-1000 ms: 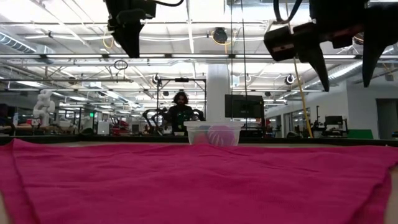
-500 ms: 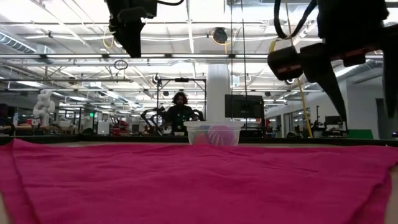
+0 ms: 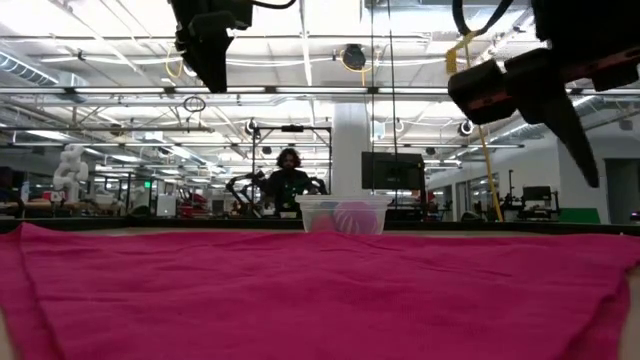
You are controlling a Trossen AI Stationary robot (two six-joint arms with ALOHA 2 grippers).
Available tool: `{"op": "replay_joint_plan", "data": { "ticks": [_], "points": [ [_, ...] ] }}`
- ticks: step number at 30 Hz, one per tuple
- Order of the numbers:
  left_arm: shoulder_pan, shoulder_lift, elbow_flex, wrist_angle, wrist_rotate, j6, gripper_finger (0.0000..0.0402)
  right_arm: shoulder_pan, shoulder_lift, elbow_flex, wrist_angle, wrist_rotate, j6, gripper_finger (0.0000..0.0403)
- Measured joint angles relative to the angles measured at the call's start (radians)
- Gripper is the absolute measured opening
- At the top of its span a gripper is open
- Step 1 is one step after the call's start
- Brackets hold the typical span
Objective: Pick and placing Produce into tupperware
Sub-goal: Put the red strawberry into the transparent bin
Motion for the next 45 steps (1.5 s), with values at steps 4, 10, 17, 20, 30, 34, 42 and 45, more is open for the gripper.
{"op": "replay_joint_plan", "data": {
  "ticks": [4, 10, 17, 20, 30, 34, 42, 45],
  "points": [
    [0.0, 0.0, 0.0, 0.0, 0.0, -0.004, 0.0266, 0.0, 0.0, 0.0, 0.0, 0.002, 0.102, 0.0157],
    [0.0, 0.0, 0.0, 0.0, 0.0, -0.006, 0.0266, 0.0, 0.0, 0.0, 0.012, 0.002, 0.16, 0.0157],
    [0.0, 0.0, 0.0, 0.0, 0.0, -0.006, 0.0266, -0.007, 0.0, 0.0, 0.052, 0.002, 0.16, 0.0157],
    [0.0, 0.0, 0.0, 0.0, 0.0, -0.006, 0.0266, -0.011, 0.0, 0.0, 0.053, 0.004, 0.119, 0.0157],
    [0.0, 0.0, 0.0, 0.0, 0.019, -0.006, 0.0266, 0.047, 0.0, 0.0, 0.091, 0.001, -0.166, 0.0157],
    [-0.001, 0.0, 0.0, 0.0, 0.019, -0.006, 0.0266, 0.052, 0.0, 0.0, 0.126, 0.01, -0.131, 0.0157],
    [0.0, 0.0, 0.0, 0.0, 0.019, -0.01, 0.0266, 0.078, 0.0, 0.0, 0.131, 0.011, -0.129, 0.0157],
    [0.0, 0.0, 0.0, 0.001, 0.019, -0.011, 0.0267, 0.085, 0.013, 0.001, 0.157, 0.006, -0.116, 0.0157]
  ]
}}
